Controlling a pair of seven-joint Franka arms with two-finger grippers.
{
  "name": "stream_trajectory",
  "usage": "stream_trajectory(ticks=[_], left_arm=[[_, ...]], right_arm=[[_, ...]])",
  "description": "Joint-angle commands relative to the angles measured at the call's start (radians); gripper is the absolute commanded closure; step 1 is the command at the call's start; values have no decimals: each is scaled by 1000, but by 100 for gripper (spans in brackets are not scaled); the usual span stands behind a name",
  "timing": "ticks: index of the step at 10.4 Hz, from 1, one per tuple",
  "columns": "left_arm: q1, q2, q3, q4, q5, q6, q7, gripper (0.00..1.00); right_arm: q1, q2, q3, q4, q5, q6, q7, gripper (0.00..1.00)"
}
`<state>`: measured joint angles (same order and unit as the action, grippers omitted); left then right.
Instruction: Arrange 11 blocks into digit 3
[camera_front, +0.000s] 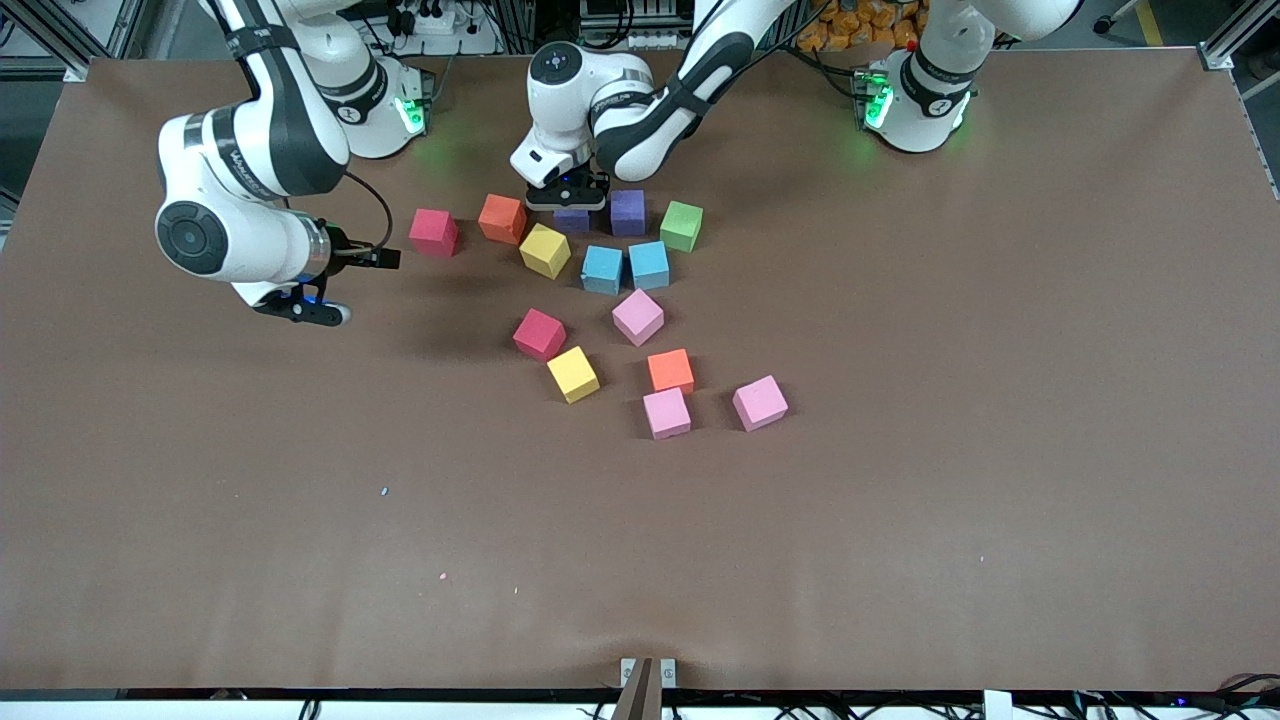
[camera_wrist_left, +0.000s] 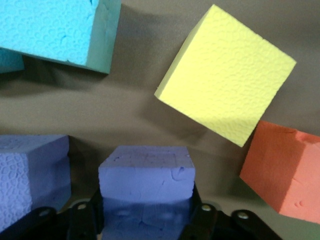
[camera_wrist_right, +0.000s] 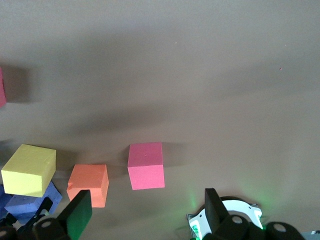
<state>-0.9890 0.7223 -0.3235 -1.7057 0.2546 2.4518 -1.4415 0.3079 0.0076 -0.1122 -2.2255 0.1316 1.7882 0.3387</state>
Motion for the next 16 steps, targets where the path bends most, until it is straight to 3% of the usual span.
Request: stream_trajectory(ticks=[1, 9, 12, 16], left_arm=[[-10, 23, 0, 15, -6, -4, -5, 0], [4, -93, -8, 20, -23, -131, 32, 0], [33, -167, -9, 18, -90, -229, 81, 0], [121, -280, -9, -121, -117, -274, 136, 0]], right_arm=[[0, -6, 0, -10, 13, 5, -3, 0], [0, -6, 0, -8, 13, 5, -3, 0], [0, -6, 0, -8, 13, 5, -3, 0], [3, -5, 2, -10, 14, 19, -1, 0]])
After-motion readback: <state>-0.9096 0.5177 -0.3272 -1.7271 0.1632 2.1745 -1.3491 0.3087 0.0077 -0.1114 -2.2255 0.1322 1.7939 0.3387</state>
